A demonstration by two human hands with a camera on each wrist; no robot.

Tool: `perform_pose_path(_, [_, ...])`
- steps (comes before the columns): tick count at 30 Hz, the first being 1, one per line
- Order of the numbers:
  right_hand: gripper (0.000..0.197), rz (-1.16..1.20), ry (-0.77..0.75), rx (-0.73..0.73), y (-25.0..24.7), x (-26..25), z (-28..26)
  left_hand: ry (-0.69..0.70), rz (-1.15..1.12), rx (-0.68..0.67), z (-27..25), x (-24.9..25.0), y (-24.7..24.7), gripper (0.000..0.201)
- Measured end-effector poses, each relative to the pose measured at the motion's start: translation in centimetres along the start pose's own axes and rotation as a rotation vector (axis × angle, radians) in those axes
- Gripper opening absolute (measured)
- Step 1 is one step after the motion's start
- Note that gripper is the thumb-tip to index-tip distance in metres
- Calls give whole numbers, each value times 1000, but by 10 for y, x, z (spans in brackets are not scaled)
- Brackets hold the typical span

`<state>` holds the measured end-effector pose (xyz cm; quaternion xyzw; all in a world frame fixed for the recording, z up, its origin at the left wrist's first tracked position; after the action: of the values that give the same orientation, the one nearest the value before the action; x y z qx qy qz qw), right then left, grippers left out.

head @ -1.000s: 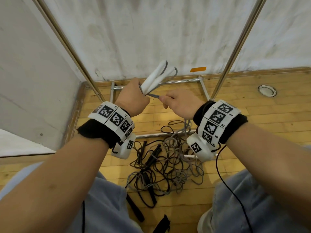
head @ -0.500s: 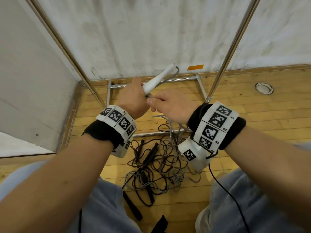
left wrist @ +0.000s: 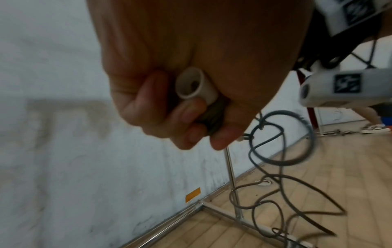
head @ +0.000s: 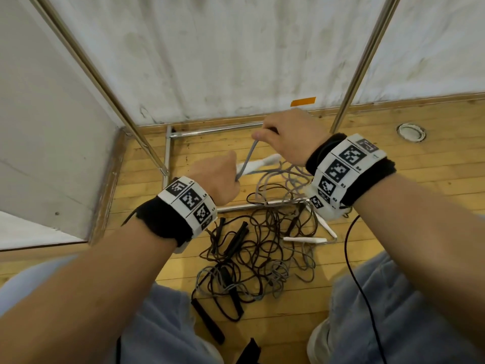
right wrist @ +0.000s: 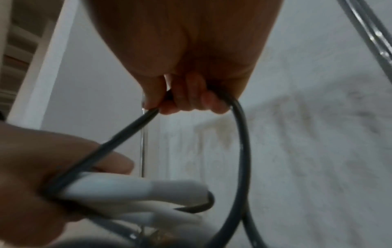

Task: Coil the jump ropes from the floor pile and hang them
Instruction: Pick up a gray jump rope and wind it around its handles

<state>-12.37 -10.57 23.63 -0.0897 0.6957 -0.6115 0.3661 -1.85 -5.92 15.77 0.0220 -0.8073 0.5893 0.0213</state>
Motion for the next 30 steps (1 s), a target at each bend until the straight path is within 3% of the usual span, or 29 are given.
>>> perform_pose_path(2, [42,41,56,-9,-4,16,2,107,-57,-33,-5,12,0,22])
perform_pose_path(5, [50,237,140,-18,-8,40,2,223,-234,25,-16,18,-19,22])
perform_pose_path(10, [63,513,160,-106,-5,43,0,299,-366,85,-28,22,-45,28])
perform_pose_path(11, [61,531,158,-126,-3,42,0,301,-397,90,-29,22,-48,26])
perform_pose_path(13, [35,547,162,-150,2,43,1,307,-498,121,-33,21,-55,17])
perform_pose_path(14, [27,614,171,-157,6,44,2,302,-561,148,-35,18,-60,20])
perform_pose_path(16, [30,798,156,-152,14,38,1,274,-689,214,-36,11,-69,24])
perform_pose_path(19, [39,746,110,-152,27,25,2,226,-852,286,-37,3,-77,31])
perform_pose_path(23, [57,666,160,-204,52,5,-5,161,-1056,314,-34,-5,-80,28])
perform_pose_path(27, [54,746,170,-255,71,-19,-11,79,-1114,348,-27,-20,-78,27])
perform_pose_path(30, [55,667,155,-213,61,-21,-13,30,-1041,346,-18,-30,-71,28])
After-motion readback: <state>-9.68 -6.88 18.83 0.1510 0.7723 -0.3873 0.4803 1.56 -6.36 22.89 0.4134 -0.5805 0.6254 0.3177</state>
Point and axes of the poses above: each hand's wrist, its own z-axis towards the middle knuckle, its own y-axis out of the palm, x = y × z, the point moved 10 cm from there along z, towards the middle knuckle, and after that the axes turned 6 degrees about -x, right-handed, at the moved point
